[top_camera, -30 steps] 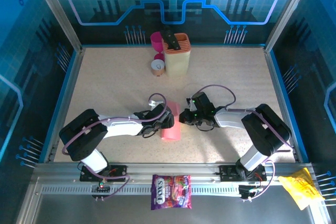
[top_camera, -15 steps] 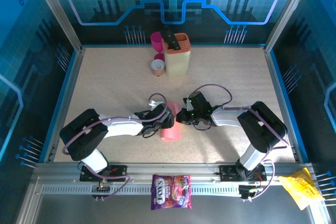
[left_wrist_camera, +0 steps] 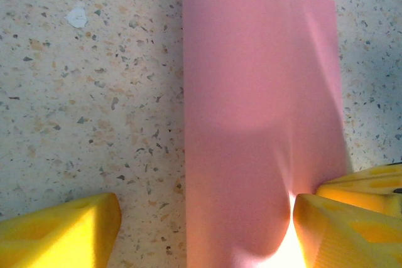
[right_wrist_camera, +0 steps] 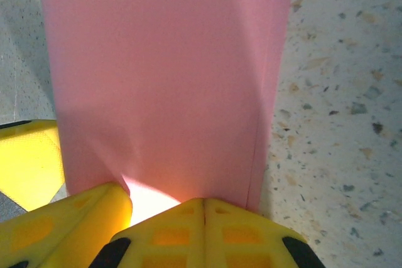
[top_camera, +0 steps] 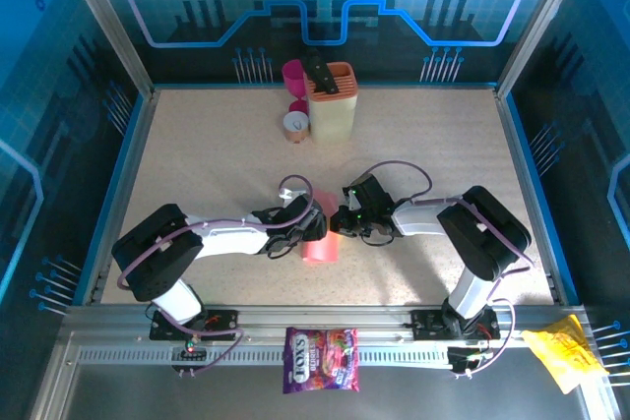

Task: Fold a paper plane with a square sheet of paper (pick it up from the middle)

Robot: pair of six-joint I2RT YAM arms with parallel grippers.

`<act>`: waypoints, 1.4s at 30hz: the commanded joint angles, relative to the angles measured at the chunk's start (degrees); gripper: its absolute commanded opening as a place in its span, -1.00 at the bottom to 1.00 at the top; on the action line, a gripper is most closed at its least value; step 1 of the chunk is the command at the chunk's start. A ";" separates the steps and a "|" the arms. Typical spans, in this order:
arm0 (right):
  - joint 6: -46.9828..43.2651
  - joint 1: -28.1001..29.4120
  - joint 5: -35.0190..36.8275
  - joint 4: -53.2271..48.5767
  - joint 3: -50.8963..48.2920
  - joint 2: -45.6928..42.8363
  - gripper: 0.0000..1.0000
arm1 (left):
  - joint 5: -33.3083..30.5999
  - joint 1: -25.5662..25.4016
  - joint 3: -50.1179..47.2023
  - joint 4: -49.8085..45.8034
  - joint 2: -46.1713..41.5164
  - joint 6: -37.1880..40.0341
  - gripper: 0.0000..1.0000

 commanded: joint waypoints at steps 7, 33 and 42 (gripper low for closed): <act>0.78 0.73 2.73 -3.76 0.00 2.28 -1.00 | 5.89 5.23 0.47 -6.16 -11.72 3.28 0.66; 0.81 1.22 5.77 -8.62 1.14 4.44 -1.00 | 19.86 7.21 -3.44 4.30 -4.53 8.75 -0.65; 1.12 1.35 6.81 -10.29 1.30 5.87 -1.00 | 18.19 7.43 -7.57 8.34 -2.06 7.61 -0.66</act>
